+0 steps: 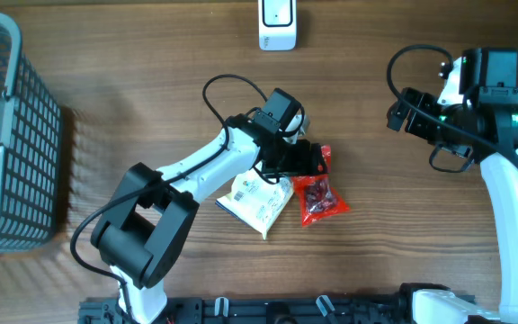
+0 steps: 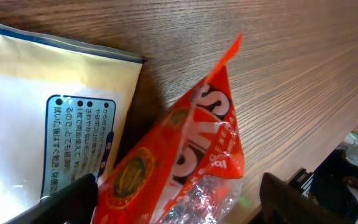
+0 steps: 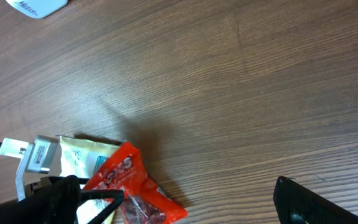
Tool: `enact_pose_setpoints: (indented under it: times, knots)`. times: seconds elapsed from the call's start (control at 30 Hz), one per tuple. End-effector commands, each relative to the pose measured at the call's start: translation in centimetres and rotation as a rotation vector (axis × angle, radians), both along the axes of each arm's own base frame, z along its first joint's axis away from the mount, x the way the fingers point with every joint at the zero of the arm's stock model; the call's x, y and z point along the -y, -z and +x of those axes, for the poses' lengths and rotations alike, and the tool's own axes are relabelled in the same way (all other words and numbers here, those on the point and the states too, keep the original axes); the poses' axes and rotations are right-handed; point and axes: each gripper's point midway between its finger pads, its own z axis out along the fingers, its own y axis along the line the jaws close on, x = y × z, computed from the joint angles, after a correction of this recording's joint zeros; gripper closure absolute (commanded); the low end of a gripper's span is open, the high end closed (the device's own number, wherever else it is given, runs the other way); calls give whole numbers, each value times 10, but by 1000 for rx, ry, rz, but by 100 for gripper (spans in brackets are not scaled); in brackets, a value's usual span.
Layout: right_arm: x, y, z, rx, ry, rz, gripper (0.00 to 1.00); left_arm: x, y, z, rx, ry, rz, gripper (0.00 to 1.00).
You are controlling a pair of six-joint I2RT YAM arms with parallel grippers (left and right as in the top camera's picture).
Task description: Scan the item barcode
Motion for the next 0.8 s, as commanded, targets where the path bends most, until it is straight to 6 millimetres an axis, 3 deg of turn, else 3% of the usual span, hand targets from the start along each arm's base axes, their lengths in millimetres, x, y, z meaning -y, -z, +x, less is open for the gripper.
enact_pose_setpoints:
  times: [0.0, 0.03, 0.07, 0.1, 0.33, 0.53, 0.77]
  knots:
    - [4, -1, 2, 5, 4, -18, 0, 1, -10, 2, 27, 9, -20, 48]
    - [4, -1, 2, 6, 5, -18, 0, 1, -9, 2, 27, 9, -20, 59]
    - [4, -1, 2, 5, 5, -18, 0, 1, -8, 2, 26, 8, -17, 80]
    - [4, -1, 2, 5, 4, -18, 0, 0, -7, 3, 28, 5, -11, 96]
    - [4, -1, 2, 6, 4, -19, 0, -5, -10, 9, 15, -70, 12, 96]
    - [4, -2, 3, 10, 5, -19, 0, -13, -52, 15, 119, -99, -5, 96]
    - [4, -2, 4, 11, 5, -19, 0, -47, -92, 15, 240, -177, 87, 96]
